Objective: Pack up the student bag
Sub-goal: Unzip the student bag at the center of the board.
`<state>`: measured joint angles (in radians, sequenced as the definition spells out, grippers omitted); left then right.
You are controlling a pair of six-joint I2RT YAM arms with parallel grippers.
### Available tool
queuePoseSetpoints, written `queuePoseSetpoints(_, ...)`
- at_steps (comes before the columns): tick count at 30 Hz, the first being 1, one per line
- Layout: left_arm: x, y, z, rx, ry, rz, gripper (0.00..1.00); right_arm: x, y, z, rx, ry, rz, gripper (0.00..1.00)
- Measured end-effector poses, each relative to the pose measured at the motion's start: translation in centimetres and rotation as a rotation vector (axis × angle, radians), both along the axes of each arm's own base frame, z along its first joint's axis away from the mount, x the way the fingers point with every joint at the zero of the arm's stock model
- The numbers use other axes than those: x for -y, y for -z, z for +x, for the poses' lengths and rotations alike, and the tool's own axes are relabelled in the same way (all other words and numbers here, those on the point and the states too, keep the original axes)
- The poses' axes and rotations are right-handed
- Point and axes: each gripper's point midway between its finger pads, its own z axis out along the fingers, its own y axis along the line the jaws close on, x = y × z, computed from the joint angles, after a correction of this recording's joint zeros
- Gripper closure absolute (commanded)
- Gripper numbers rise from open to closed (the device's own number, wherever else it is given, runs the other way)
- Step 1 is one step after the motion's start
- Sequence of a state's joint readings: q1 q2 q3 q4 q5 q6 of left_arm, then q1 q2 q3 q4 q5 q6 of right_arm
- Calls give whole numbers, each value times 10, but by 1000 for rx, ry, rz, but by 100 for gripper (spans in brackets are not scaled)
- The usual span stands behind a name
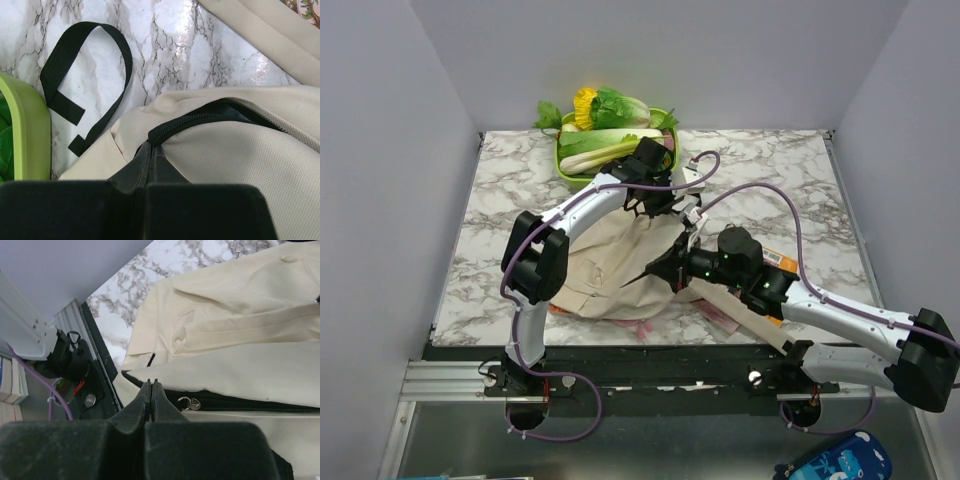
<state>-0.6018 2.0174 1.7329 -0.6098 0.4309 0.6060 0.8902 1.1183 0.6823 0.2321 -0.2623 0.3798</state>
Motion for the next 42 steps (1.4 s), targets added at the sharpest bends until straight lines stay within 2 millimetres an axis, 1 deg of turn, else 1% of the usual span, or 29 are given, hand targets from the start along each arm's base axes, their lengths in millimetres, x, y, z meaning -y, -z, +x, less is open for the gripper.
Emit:
queuePoseSetpoints(3, -1, 0, 1, 0, -12, 3, 100, -4, 0, -9, 19, -40, -25, 99)
queuePoseSetpoints(8, -2, -2, 2, -3, -40, 12, 100, -8, 9, -27, 39, -125, -91, 99)
queuePoseSetpoints(11, 0, -5, 4, -8, -62, 16, 100, -15, 11, -34, 53, -176, -126, 99)
queuePoseSetpoints(15, 2, -5, 6, -25, -99, 29, 100, -32, 10, -41, 80, -241, -170, 99)
queuePoseSetpoints(21, 3, -6, 10, -61, -159, 42, 100, -49, 11, -40, 99, -285, -230, 99)
queuePoseSetpoints(26, 0, -6, 14, -69, -209, 58, 100, -60, 11, -37, 116, -308, -257, 99)
queuePoseSetpoints(30, -2, -6, 18, -71, -246, 69, 100, -63, 12, -35, 116, -316, -269, 99)
queuePoseSetpoints(33, 0, -8, 27, -61, -276, 66, 100, -66, 12, -41, 111, -339, -269, 99)
queuePoseSetpoints(36, 3, -12, 33, -70, -304, 69, 100, -66, 14, -41, 111, -343, -280, 98)
queuePoseSetpoints(40, 5, -19, 35, -78, -316, 61, 100, -72, 19, -37, 110, -350, -304, 97)
queuePoseSetpoints(42, 5, -20, 34, -79, -318, 57, 100, -71, 22, -38, 106, -350, -314, 97)
